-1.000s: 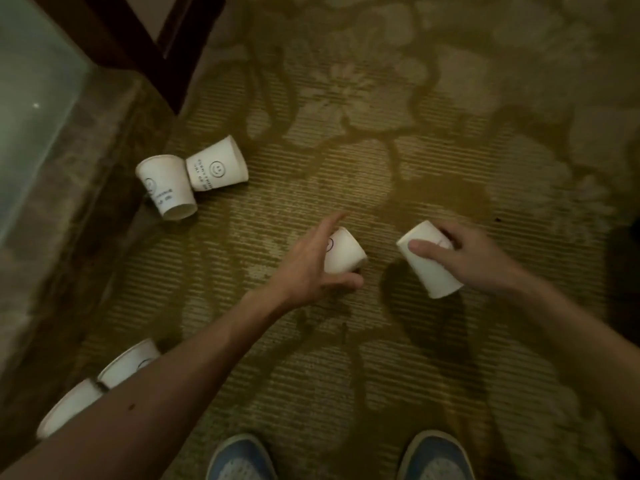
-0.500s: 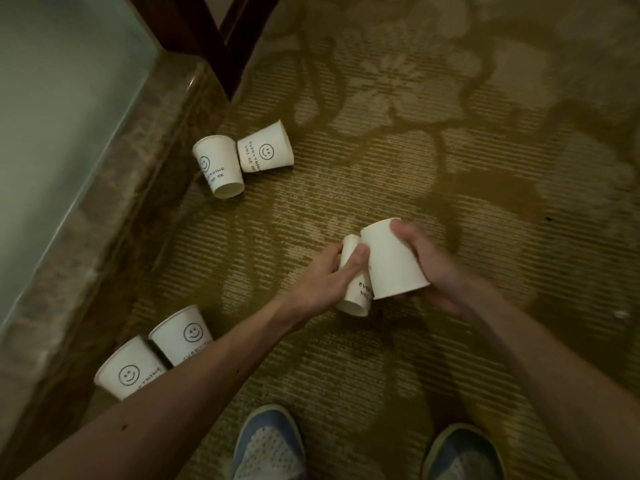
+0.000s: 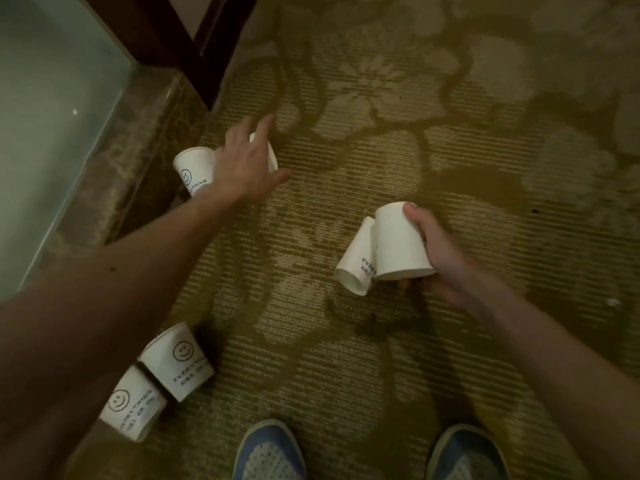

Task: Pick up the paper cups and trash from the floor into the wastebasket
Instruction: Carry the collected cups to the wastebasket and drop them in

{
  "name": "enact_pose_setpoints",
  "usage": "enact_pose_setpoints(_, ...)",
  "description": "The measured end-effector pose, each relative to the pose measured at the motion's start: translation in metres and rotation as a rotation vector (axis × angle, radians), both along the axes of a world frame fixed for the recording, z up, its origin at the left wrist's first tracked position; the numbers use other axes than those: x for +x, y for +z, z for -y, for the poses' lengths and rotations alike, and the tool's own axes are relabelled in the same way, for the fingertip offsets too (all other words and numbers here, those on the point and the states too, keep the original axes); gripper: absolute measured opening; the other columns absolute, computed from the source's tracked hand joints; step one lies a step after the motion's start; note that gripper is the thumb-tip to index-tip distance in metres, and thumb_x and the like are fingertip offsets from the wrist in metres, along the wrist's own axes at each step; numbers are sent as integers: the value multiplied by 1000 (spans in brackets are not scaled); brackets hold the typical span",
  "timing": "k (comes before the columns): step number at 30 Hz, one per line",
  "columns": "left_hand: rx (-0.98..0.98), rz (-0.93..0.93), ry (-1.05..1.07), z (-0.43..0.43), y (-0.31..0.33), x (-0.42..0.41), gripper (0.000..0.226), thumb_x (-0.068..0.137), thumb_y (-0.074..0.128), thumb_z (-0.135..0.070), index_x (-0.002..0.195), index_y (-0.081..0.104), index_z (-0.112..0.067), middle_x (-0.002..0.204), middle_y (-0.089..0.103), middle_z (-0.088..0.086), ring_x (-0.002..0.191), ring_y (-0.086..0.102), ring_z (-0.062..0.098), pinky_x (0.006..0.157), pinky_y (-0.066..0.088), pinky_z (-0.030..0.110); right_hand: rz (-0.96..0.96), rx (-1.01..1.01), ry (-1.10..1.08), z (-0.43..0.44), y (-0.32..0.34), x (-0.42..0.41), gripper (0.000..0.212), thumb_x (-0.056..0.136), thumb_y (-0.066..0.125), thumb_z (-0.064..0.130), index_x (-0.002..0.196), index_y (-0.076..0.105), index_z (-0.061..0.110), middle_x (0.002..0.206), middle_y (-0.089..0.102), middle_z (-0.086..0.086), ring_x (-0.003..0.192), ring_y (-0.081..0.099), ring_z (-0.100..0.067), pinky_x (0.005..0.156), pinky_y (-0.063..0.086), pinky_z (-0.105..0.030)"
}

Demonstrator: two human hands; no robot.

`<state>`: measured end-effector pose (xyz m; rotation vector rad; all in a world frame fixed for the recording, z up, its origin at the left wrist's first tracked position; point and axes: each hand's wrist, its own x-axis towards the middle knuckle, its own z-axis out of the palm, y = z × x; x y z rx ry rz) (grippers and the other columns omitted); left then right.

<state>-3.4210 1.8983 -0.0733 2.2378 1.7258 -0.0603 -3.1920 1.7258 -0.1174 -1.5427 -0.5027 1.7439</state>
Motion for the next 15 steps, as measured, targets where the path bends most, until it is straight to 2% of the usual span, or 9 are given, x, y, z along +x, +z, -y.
enact_pose_setpoints(3,-155,-27,12,-18,-10,-2,109,84,74,-39,158,-4,-23,165,4,16,150,8,37,120,16,57,19,9,10,0,3,0,44,92,46,61,111,62,24,77,72,-3,65,69,-19,41,45,-26)
enact_pose_setpoints(5,-209,-36,18,-21,-17,-2,114,81,78,-36,158,-5,-20,163,10,18,148,14,40,119,18,58,22,3,14,4,5,3,42,94,44,59,110,61,24,73,72,0,62,69,-16,40,44,-25)
enact_pose_setpoints(8,-114,-134,25,-16,-27,-3,110,76,83,-40,156,13,-11,155,28,24,139,27,45,113,27,57,37,-33,8,13,8,11,45,93,45,61,113,60,23,73,72,0,63,69,-16,41,45,-26)
enact_pose_setpoints(10,-142,-174,63,-11,-29,2,106,69,83,-53,149,32,-6,148,35,26,133,34,45,110,32,58,28,-63,-17,21,10,18,50,91,46,63,114,61,21,82,72,-6,70,69,-20,45,47,-28)
enact_pose_setpoints(12,-327,-24,177,-3,-24,14,105,57,80,-65,137,47,-6,135,51,22,120,51,39,98,46,54,6,-73,-56,27,10,25,52,91,47,64,115,60,20,91,72,-11,76,70,-24,46,48,-29)
enact_pose_setpoints(13,-422,99,209,6,-19,21,103,50,78,-67,130,53,-7,125,59,17,107,59,33,85,53,48,-10,-79,-79,30,11,28,52,91,46,63,118,59,20,95,72,-12,78,70,-25,47,48,-29)
enact_pose_setpoints(15,-513,240,153,25,-14,38,94,42,75,-68,118,61,-15,108,66,7,89,63,20,65,51,34,-55,-90,-128,33,12,33,52,93,45,63,121,57,20,96,72,-11,77,70,-25,46,47,-29)
